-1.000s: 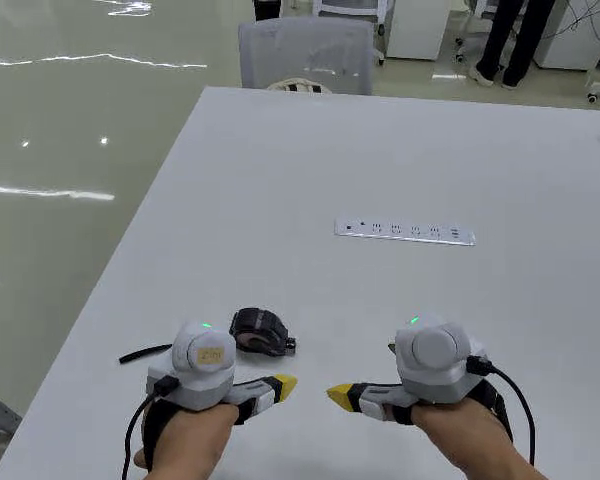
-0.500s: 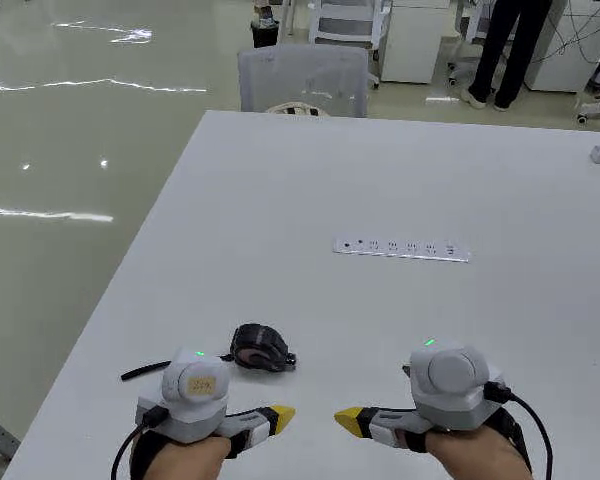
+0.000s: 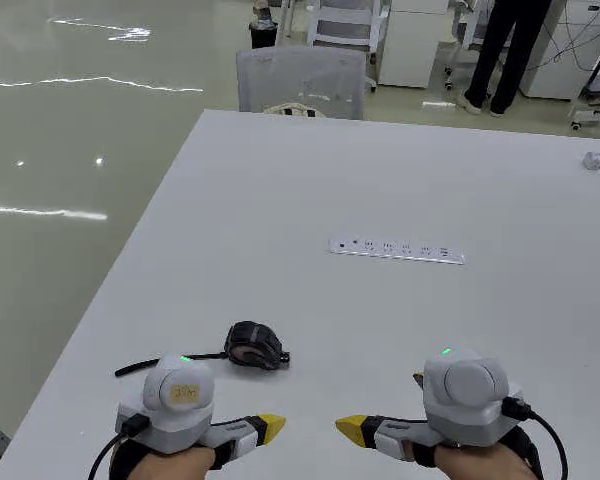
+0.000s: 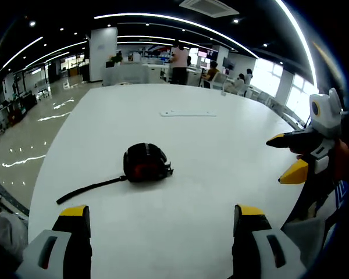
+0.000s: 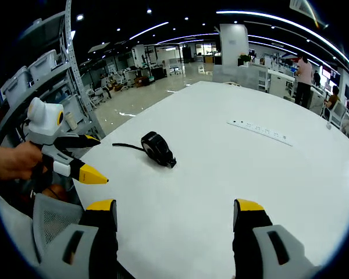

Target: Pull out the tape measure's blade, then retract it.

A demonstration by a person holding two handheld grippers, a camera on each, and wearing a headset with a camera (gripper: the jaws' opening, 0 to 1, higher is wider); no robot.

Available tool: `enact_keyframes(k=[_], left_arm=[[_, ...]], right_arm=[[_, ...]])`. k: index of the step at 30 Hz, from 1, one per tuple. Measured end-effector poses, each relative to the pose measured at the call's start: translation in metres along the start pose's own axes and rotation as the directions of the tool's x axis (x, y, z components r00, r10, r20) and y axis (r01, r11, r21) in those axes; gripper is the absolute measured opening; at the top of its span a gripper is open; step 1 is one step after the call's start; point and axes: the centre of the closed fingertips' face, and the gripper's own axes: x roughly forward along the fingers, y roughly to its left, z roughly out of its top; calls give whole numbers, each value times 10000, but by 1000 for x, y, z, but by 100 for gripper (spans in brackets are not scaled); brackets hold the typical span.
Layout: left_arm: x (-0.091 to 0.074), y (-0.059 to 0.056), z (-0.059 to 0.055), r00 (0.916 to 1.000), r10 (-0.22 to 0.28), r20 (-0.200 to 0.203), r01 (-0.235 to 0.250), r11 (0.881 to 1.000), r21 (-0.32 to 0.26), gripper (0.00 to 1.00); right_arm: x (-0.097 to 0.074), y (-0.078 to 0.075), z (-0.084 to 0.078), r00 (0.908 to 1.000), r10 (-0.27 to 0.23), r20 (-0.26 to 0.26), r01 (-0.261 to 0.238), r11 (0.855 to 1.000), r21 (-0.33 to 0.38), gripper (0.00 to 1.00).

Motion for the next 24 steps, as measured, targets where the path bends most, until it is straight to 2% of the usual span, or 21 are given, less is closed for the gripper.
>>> enact_keyframes(k=[9, 15, 24], left_arm=[[-15, 1, -1, 9999, -47, 102, 47, 10000, -19, 100], [-22, -1, 0, 9998, -78, 169, 80, 9999, -110, 100], [-35, -4, -6, 9998, -93, 199, 95, 9999, -123, 100]], right_arm=[[-16, 1, -5, 9998, -207, 52, 207, 9997, 99, 88], [-21, 2, -5, 9996, -280, 53, 279, 9995, 179, 90], [-34, 4, -6, 9989, -449, 127, 444, 9984, 351, 91]])
